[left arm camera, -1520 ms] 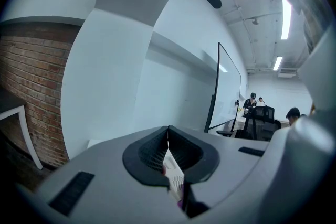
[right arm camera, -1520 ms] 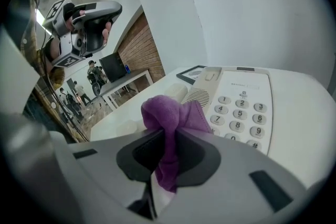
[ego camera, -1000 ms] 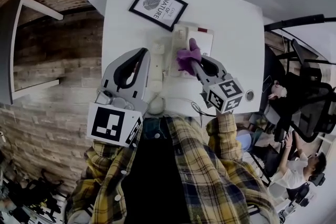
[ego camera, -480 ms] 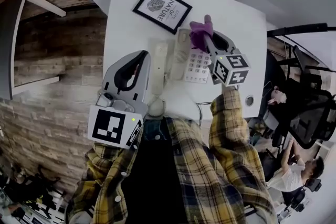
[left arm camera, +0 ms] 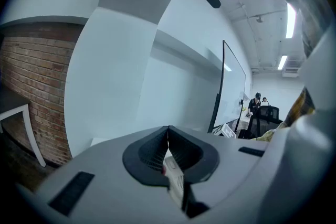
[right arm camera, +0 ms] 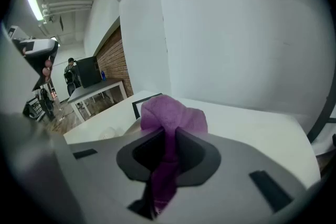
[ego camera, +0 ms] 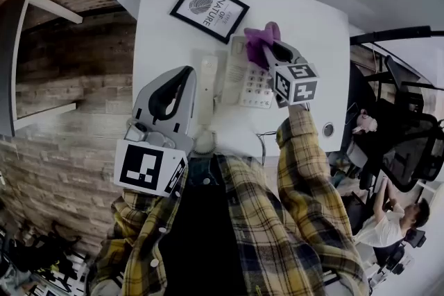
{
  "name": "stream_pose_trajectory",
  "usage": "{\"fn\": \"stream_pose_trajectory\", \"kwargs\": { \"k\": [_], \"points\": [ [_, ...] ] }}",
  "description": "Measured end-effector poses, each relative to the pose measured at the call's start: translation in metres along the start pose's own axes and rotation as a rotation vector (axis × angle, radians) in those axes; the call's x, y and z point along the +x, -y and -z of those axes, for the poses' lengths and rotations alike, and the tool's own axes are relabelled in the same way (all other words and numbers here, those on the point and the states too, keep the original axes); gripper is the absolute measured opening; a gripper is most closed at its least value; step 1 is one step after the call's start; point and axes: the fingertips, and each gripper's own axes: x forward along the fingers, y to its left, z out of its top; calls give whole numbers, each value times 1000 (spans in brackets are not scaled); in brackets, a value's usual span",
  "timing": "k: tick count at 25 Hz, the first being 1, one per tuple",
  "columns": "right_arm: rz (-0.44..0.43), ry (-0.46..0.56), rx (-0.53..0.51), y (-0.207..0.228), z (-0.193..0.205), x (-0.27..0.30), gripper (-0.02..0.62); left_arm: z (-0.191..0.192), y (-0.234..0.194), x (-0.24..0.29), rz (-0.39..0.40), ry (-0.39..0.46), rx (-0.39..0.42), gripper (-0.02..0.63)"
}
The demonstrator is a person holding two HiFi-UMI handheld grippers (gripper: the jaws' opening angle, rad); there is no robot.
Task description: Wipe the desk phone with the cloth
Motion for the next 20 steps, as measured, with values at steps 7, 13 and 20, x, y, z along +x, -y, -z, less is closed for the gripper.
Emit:
{"fn": "stream_pose_trajectory", "kwargs": {
  "k": [7, 13, 20],
  "points": [
    [11, -30, 12, -9, 11, -4, 60, 1, 0, -2, 7, -2, 1, 14],
    [-3, -51, 26, -21, 28, -15, 60, 0, 2, -4, 12, 1, 4, 15],
    [-12, -69, 25, -35, 47, -27, 60, -1, 5, -5, 18, 3, 12, 14]
  ]
}}
